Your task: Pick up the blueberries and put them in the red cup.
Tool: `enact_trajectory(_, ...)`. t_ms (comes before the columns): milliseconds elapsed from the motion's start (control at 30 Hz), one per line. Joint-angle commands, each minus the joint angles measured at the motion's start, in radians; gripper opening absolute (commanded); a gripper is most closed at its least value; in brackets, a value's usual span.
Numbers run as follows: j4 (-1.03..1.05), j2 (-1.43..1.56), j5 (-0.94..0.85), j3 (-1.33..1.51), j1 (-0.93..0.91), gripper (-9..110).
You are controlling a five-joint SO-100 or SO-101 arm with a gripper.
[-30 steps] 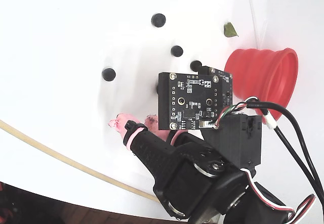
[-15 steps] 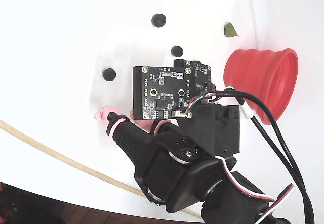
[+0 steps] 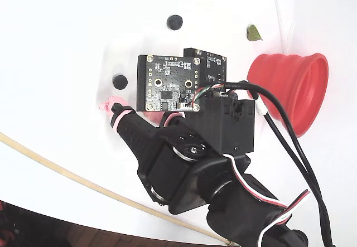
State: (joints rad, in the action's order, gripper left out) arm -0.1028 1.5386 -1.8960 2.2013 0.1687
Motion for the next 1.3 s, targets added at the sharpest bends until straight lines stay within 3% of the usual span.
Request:
enact_trajectory(0, -0.037, -0.003, -0.009, -0.067, 0.023, 21)
enact_trajectory(1267, -0.187, -0.21, -0.052, -0.187, 0.006, 19)
